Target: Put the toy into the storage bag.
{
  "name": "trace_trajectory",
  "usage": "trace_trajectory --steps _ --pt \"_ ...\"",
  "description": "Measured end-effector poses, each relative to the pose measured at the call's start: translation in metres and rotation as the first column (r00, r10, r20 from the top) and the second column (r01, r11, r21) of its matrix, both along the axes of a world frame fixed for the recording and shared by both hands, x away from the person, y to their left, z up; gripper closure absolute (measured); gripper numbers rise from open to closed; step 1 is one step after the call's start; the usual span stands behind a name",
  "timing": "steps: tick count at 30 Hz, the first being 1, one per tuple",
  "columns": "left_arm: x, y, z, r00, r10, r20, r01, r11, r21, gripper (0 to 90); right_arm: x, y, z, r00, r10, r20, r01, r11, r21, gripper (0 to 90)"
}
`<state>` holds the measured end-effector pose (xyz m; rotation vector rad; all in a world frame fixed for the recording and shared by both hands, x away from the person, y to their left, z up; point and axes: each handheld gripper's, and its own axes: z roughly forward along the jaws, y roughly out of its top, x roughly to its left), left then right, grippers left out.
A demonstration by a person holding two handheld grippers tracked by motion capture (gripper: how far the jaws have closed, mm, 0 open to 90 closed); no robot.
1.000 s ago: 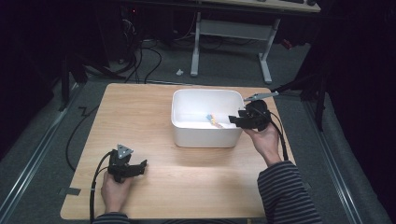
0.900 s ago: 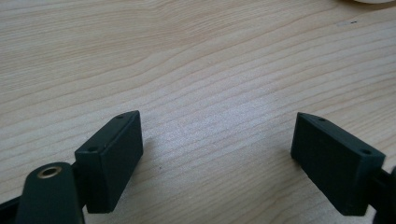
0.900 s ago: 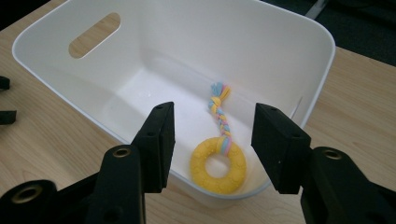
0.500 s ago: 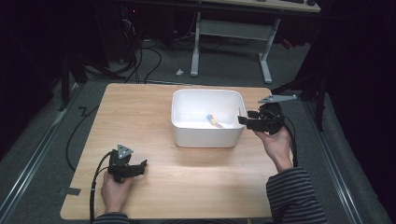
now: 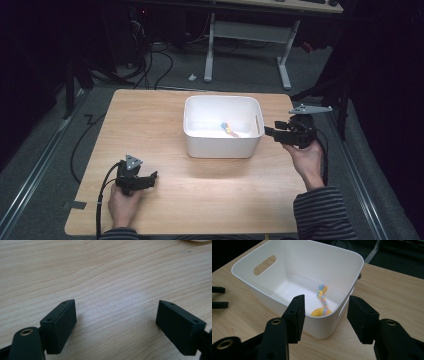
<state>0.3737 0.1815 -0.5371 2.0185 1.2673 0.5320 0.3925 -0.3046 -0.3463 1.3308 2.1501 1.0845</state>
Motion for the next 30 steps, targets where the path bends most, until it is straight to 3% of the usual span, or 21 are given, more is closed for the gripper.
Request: trace_trajectory --steps 26,30 --pt "0.0 0.0 0.0 1.0 0.0 0.0 0.0 1.0 -0.001 17.0 -0.031 -0.017 0.012 0.9991 -0.016 0.04 0.016 1.0 -0.003 49.1" --pt "0.0 0.0 0.0 1.0 0.0 0.0 0.0 1.0 -0.001 17.0 -0.041 -0.026 0.014 0.9956 -0.046 0.082 0.044 0.999 0.024 50.0"
